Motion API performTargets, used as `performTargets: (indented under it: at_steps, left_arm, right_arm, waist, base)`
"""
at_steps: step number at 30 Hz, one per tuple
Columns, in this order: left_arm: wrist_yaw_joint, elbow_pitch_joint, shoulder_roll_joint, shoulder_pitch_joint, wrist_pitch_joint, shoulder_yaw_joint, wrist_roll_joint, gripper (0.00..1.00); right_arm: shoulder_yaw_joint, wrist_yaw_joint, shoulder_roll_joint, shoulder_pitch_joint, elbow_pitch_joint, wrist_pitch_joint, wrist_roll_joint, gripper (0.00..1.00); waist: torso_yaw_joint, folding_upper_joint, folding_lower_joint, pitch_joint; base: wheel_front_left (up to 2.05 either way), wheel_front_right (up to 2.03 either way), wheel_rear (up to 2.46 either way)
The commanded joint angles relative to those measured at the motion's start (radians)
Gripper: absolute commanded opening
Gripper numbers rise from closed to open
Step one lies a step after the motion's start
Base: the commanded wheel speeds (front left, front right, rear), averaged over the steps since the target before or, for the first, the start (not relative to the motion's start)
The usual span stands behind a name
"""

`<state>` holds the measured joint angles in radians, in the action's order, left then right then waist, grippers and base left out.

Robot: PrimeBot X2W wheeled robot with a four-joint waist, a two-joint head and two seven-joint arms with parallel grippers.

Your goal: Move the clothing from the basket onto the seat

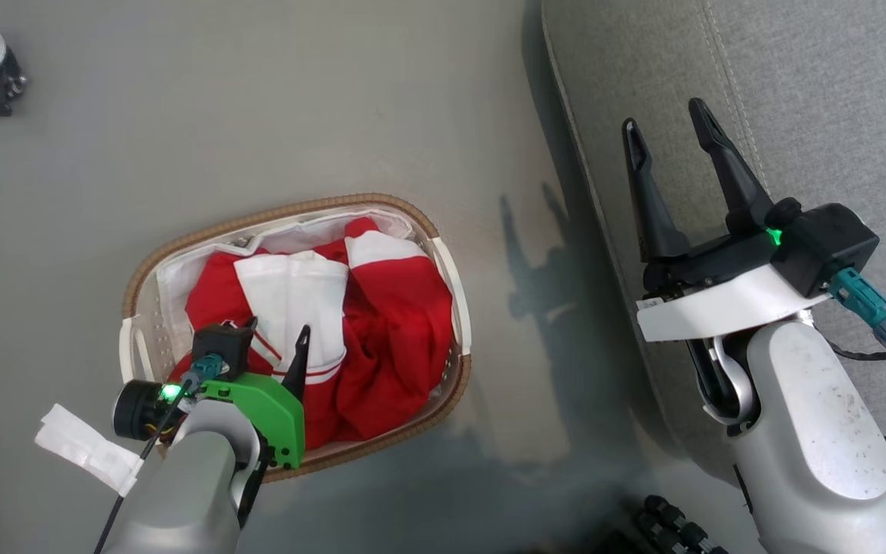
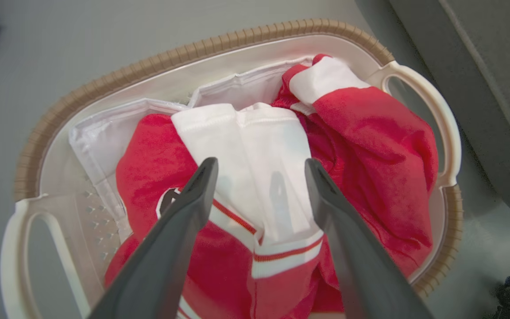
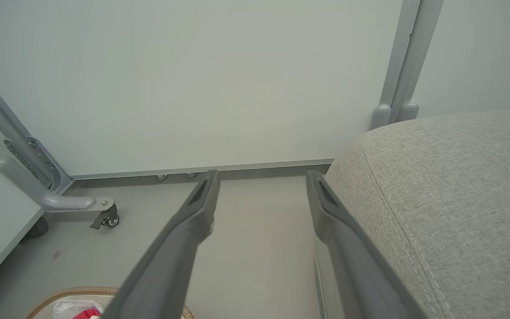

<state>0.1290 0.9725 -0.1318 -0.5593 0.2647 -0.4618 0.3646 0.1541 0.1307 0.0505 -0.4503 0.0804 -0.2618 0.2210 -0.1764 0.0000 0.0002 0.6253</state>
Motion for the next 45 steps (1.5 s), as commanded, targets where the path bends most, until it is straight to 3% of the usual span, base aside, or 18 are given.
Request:
performTargets:
  at_steps: [1,8,20,21,22,24,33,45]
  left_arm:
    - [0.003,0.029,-0.016,-0.035,-0.010,-0.018,0.021,1.00]
    - [0.003,0.152,-0.034,-0.090,-0.057,-0.110,0.104,1.00]
    - [0.003,0.217,-0.055,-0.192,-0.061,-0.193,0.158,1.00]
    - [0.003,0.221,-0.056,-0.200,-0.065,-0.198,0.161,0.67]
    - [0.003,0.226,-0.058,-0.210,-0.072,-0.206,0.165,0.40]
    - [0.003,0.230,-0.061,-0.222,-0.080,-0.223,0.170,0.00]
    - [0.003,0.240,-0.056,-0.177,-0.041,-0.249,0.238,0.00]
    - [0.003,0.189,-0.003,-0.028,0.003,-0.239,0.330,0.00]
  right_arm:
    - [0.004,0.000,0.001,-0.018,-0.008,-0.005,0.013,1.00]
    - [0.016,0.000,0.001,-0.030,-0.023,-0.005,0.025,1.00]
    - [0.046,0.000,0.001,-0.061,-0.059,-0.005,0.054,1.00]
    - [0.048,0.000,0.001,-0.064,-0.061,-0.005,0.055,1.00]
    - [0.050,0.000,0.001,-0.067,-0.062,-0.005,0.060,1.00]
    - [0.052,0.000,0.001,-0.072,-0.063,-0.005,0.063,1.00]
    - [0.061,0.000,0.001,-0.044,-0.018,-0.005,0.072,1.00]
    - [0.056,0.000,0.002,0.071,0.058,-0.005,0.025,1.00]
  waist:
    - [-0.050,0.0000,-0.0002,0.068]
    - [-0.059,0.0000,-0.0002,0.113]
    - [-0.079,0.0000,-0.0002,0.195]
    - [-0.082,0.0000,-0.0002,0.201]
    - [-0.085,0.0000,-0.0002,0.208]
    - [-0.089,0.0000,-0.0002,0.214]
    - [-0.100,0.0000,-0.0002,0.125]
    - [-0.042,0.0000,-0.0002,-0.157]
  base:
    - [0.00,0.00,0.00]
    - [0.00,0.00,0.00]
    - [0.00,0.00,0.00]
    - [0.00,0.00,0.00]
    - [0.00,0.00,0.00]
    - [0.00,0.00,0.00]
    - [0.00,0.00,0.00]
    - [0.00,0.00,0.00]
